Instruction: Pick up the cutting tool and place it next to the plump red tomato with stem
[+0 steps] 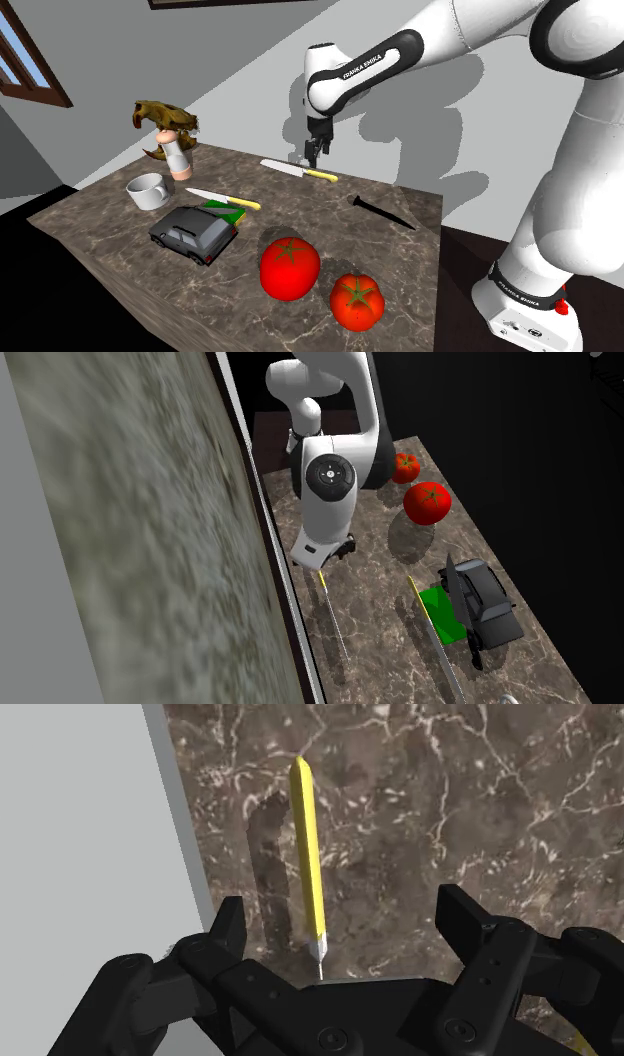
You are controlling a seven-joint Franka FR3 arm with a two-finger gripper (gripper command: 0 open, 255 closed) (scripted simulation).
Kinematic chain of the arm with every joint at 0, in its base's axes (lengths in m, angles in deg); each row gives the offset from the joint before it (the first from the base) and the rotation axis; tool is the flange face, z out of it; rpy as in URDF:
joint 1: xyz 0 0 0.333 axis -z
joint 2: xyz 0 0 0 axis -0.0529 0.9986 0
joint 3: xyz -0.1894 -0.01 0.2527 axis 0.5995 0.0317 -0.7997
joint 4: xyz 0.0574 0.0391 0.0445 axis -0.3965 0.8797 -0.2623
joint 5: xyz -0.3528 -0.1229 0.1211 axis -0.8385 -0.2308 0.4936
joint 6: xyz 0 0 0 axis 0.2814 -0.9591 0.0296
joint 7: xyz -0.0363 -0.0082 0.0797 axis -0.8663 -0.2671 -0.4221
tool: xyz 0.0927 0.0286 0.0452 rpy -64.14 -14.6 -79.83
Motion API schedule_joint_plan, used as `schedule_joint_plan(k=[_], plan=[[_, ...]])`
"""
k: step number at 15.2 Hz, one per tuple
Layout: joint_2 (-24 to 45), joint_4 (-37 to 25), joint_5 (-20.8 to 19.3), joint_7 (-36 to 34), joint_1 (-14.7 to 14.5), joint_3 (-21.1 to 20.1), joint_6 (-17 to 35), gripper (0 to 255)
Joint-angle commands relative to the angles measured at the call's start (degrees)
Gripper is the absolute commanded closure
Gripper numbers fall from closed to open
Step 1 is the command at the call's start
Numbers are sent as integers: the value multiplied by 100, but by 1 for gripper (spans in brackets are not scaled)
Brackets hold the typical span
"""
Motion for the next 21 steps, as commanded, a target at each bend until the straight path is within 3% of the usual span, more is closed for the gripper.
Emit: schedule_joint_plan(k=[1,8,15,21], plan=[[408,-400,-20,44,-10,-12,81,0],[1768,-1887,-97,146,-60,-57,186,0],[2098,-1790,-98,145,-57,-54,613,0],[2098,-1790,-98,145,-57,-54,613,0]])
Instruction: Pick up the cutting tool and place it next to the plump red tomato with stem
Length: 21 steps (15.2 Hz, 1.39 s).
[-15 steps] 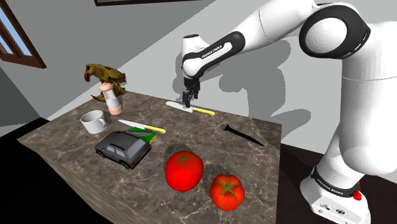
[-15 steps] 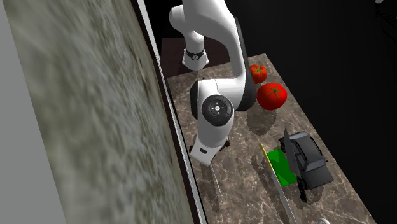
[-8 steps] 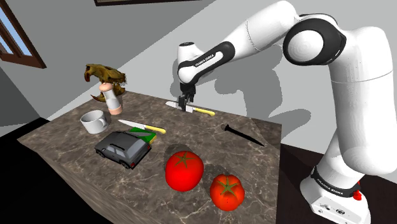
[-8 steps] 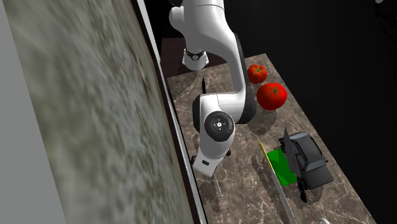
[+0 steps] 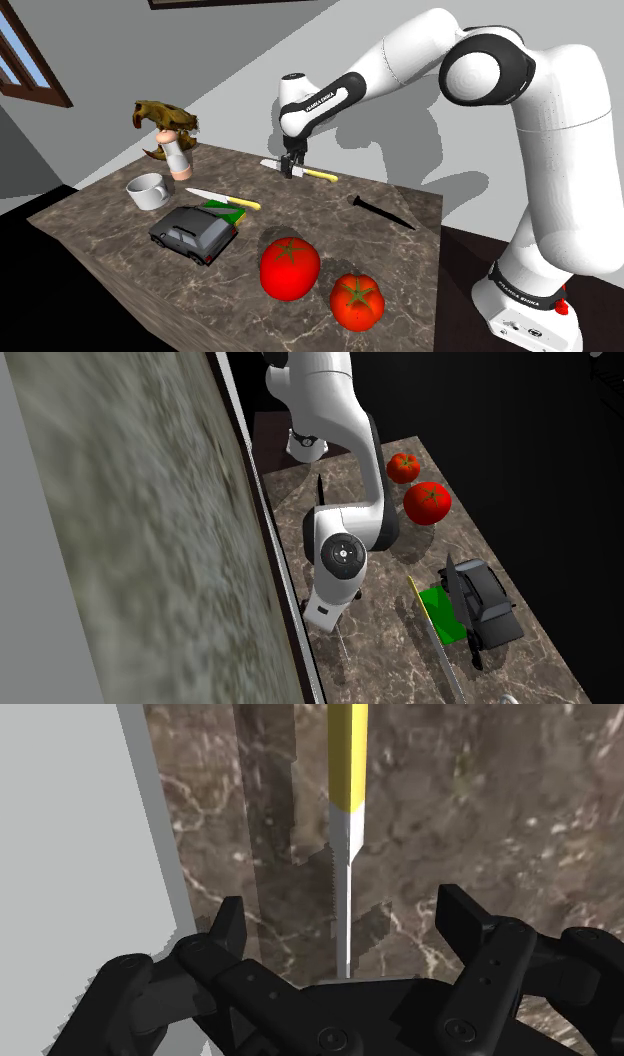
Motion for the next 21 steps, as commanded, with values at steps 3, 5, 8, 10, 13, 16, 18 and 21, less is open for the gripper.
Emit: schedule_joint_plan(k=[3,5,8,10,13,16,18,21], plan=[[0,2,0,-1,0,0,3,255],[0,3,0,-1,0,0,3,255],[0,3,0,-1,0,0,3,255],[0,3,0,-1,0,0,3,255],[-38,-21,0,0,0,0,-58,255],[-142,-101,2,3,0,-1,-243,255],[-210,-158,2,4,0,-1,-368,255],[-299,-262,4,7,0,-1,-560,255]])
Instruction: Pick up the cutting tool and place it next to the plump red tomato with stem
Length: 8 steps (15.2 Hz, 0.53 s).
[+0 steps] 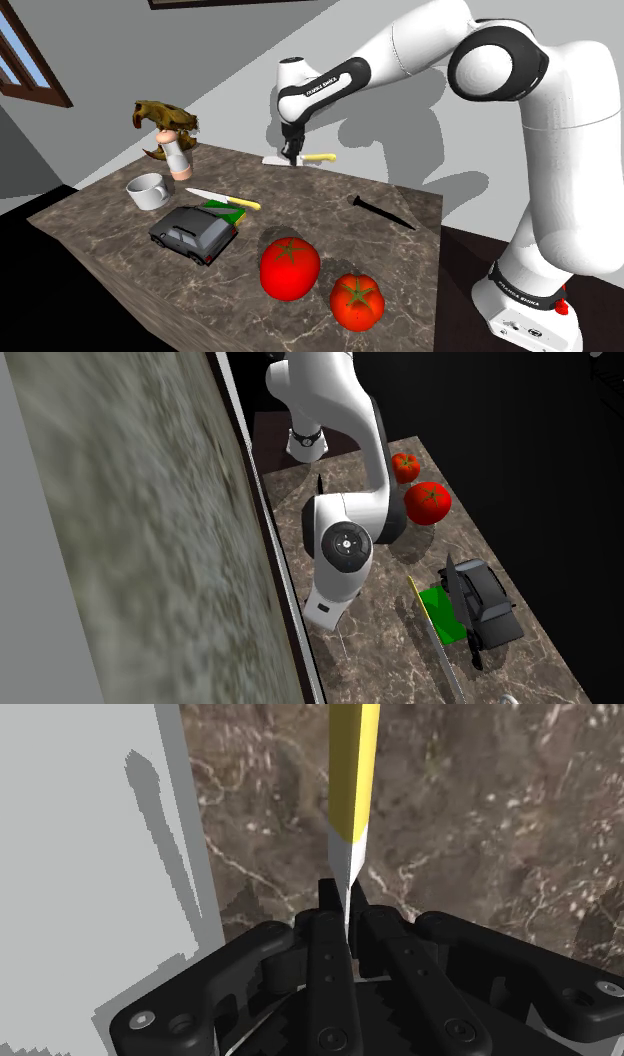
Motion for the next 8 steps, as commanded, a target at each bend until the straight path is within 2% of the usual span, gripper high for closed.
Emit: schedule_joint_plan(k=[1,8], plan=[[-70,-55,-1,-6,-5,-1,-128,255],[-239,-352,1,0,-5,-2,-593,255]])
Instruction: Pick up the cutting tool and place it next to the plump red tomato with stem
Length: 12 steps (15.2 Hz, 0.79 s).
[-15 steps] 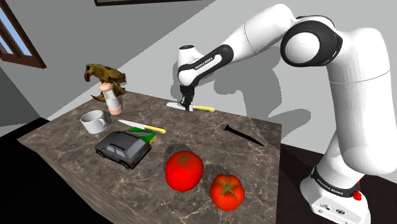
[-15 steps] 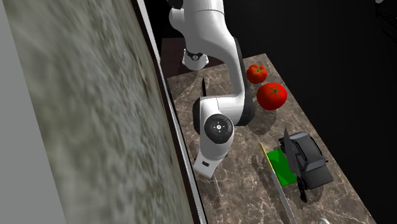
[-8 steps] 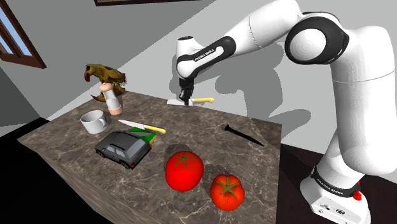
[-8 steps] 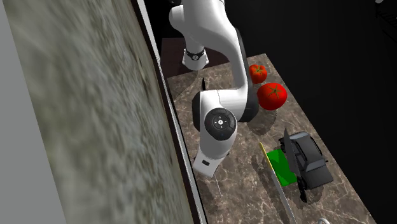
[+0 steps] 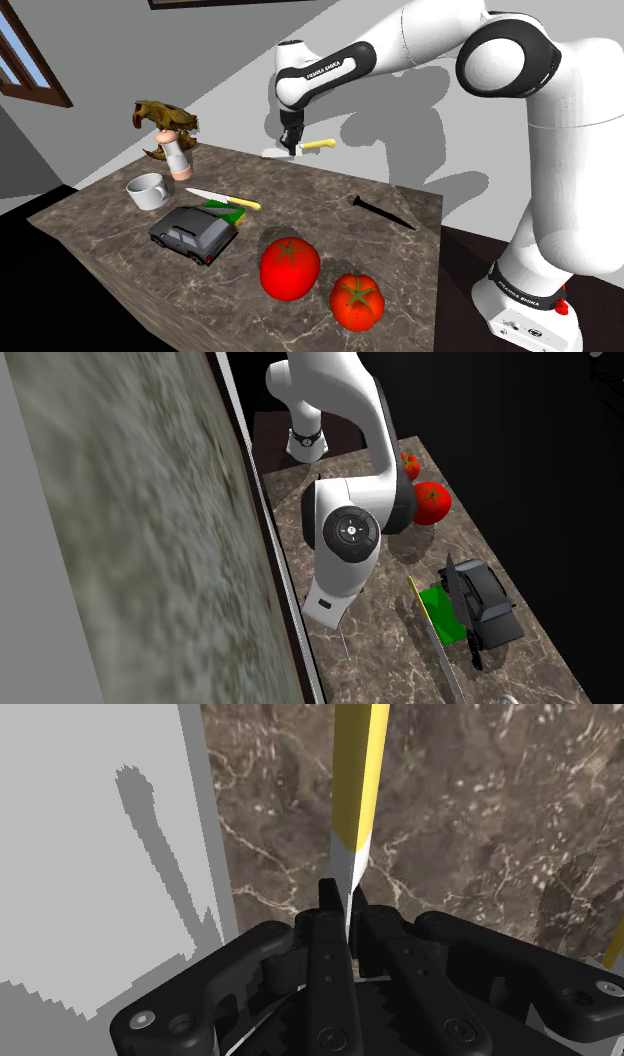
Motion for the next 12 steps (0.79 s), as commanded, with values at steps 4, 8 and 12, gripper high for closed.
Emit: schedule_joint_plan(k=[4,8,12], plan=[[-83,-270,2,5,1,0,-355,255],[-136,-501,4,8,0,-1,-639,255],[-309,-470,-17,-94,-72,-27,-782,255]])
